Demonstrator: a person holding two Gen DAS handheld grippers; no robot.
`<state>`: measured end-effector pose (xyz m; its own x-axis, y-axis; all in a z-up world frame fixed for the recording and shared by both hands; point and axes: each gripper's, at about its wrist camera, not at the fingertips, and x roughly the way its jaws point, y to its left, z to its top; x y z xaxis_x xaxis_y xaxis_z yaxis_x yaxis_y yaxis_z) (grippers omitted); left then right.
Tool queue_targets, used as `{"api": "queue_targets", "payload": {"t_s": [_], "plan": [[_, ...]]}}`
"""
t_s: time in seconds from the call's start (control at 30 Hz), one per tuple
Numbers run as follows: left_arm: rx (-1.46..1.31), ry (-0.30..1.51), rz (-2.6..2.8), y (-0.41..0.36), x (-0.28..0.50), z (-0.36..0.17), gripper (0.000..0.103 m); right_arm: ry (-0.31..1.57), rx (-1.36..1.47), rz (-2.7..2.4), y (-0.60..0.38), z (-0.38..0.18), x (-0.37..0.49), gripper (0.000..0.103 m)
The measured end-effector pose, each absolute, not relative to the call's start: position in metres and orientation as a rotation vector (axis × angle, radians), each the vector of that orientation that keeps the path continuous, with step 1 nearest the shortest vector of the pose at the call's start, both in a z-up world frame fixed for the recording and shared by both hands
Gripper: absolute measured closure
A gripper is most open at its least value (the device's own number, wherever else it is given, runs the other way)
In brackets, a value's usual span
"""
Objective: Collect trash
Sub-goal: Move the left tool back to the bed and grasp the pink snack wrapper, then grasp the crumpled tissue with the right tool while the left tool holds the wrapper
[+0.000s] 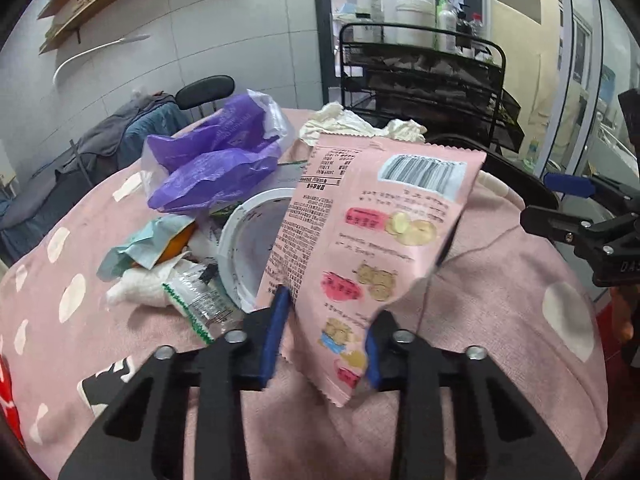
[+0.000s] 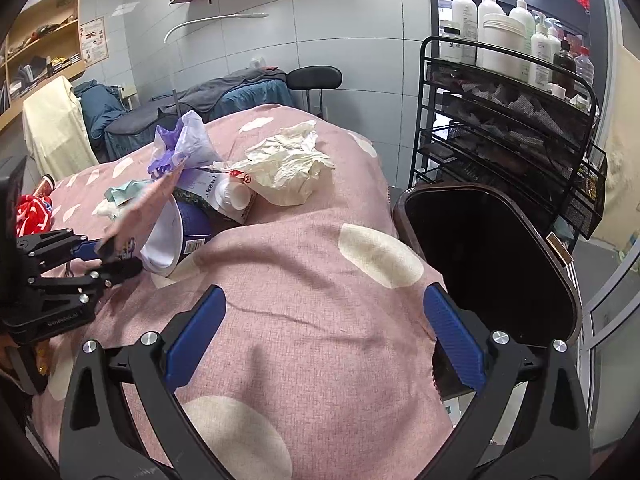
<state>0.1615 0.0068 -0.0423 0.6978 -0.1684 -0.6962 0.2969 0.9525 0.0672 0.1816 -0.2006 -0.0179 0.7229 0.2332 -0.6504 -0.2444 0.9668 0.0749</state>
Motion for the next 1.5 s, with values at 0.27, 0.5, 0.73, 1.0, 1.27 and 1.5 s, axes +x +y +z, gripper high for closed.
{"api": "queue_targets", "payload": {"t_s": [0.27,0.5,0.73,1.0,1.27,1.5], "plan": [[0.120,0.710,-0.212,0.022,0.154,-0.032,0.098,0.702,-0.034,0.304,-0.190,-0.010,0.190,0.005],[0.096,0.699,-0.210,0.033,0.143,-0.024,0.099,0.705,-0.082,0.360,-0.174,-0.004,0.217,0.005],[0.072,0.682,-0.194,0.048,0.132,-0.010,0.099,0.728,-0.172,0.376,-0.153,-0.004,0.254,0.005],[0.011,0.680,-0.159,0.062,0.127,-0.008,0.099,0.746,-0.279,0.385,-0.131,-0.010,0.293,0.012],[-0.035,0.674,-0.163,0.061,0.119,-0.011,0.099,0.788,-0.312,0.379,-0.130,-0.025,0.309,0.060],[-0.044,0.680,-0.191,0.051,0.118,-0.013,0.099,0.741,-0.234,0.376,-0.145,-0.014,0.294,0.071]]}}
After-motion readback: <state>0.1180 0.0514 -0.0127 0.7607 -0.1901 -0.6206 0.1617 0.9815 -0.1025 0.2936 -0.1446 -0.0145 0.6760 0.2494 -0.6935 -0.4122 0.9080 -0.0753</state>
